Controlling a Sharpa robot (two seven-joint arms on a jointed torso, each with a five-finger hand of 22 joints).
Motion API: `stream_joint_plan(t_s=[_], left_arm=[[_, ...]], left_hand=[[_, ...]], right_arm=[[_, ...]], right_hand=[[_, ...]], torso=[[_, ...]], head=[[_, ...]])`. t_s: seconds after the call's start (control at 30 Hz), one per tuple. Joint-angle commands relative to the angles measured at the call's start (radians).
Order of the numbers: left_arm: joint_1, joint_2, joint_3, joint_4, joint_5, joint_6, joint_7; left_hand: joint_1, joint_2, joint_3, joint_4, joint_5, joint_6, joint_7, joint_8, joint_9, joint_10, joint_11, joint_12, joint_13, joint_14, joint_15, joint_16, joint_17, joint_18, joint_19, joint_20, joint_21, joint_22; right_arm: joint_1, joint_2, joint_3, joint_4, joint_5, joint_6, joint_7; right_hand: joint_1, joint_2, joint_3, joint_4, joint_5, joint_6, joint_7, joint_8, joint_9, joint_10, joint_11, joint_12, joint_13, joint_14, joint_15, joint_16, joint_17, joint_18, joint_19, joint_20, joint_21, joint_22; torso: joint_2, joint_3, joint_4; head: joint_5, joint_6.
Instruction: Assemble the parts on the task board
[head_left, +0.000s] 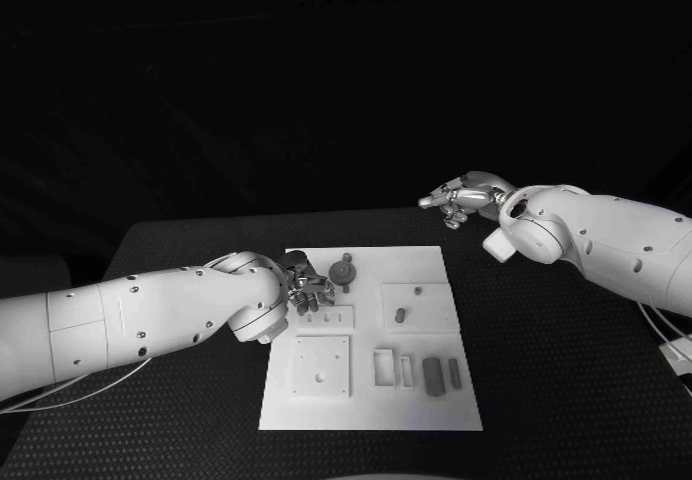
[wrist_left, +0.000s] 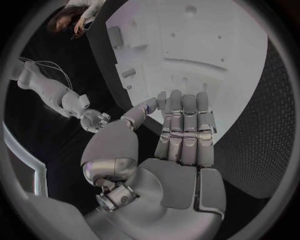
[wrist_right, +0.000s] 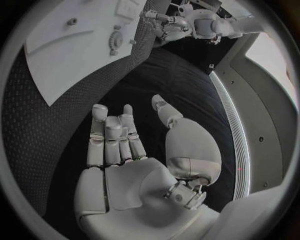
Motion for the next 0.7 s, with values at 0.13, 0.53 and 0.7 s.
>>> stream_joint_plan(t_s=[0.13, 0.53, 0.7], left_arm=[[0.0, 0.012, 0.0, -0.005, -0.076, 0.037, -0.025], [-0.012, 0.029, 0.001, -0.032, -0.115, 0.019, -0.038], [-0.026, 0.034, 0.001, -0.044, -0.118, 0.021, -0.038]], left_hand=[[0.003, 0.013, 0.01, 0.0, -0.009, 0.075, -0.072, 0.005, 0.074, 0.032, -0.029, 0.013, 0.004, -0.013, -0.003, 0.031, -0.027, -0.006, 0.0, -0.003, 0.005, 0.019], [0.003, 0.018, 0.014, 0.0, -0.02, 0.074, -0.071, 0.003, 0.077, 0.027, -0.028, 0.018, 0.003, -0.035, -0.001, 0.077, -0.067, -0.006, -0.006, -0.002, 0.0, 0.04], [0.003, 0.018, 0.015, 0.0, -0.019, 0.075, -0.072, 0.003, 0.078, 0.027, -0.028, 0.019, 0.003, -0.037, -0.002, 0.084, -0.073, -0.006, -0.005, -0.002, 0.0, 0.044]], right_arm=[[0.001, -0.001, 0.0, 0.009, -0.008, -0.003, 0.0], [0.001, -0.001, 0.0, 0.009, 0.009, -0.029, 0.003], [0.001, 0.0, 0.0, 0.006, 0.008, -0.033, 0.004]], right_hand=[[-0.006, 0.002, -0.001, -0.003, 0.004, 0.0, 0.004, -0.005, 0.001, 0.003, -0.001, -0.002, -0.001, 0.007, 0.0, -0.005, -0.001, 0.014, 0.005, -0.002, -0.004, 0.001], [-0.006, 0.002, -0.001, -0.003, 0.004, 0.0, 0.004, -0.005, 0.001, 0.003, -0.001, -0.002, -0.001, 0.007, 0.0, -0.005, -0.001, 0.014, 0.005, -0.002, -0.004, 0.001], [-0.006, 0.004, 0.0, -0.003, 0.004, 0.0, 0.004, -0.005, 0.001, 0.003, -0.001, -0.001, -0.001, 0.007, 0.0, -0.005, -0.001, 0.014, 0.005, -0.002, -0.004, 0.001]], torso=[[0.0, -0.0016, 0.0008], [0.0, -0.0018, 0.0005], [0.001, -0.0028, 0.0005]], head=[[-0.001, -0.004], [0.0, -0.008], [-0.001, -0.013]])
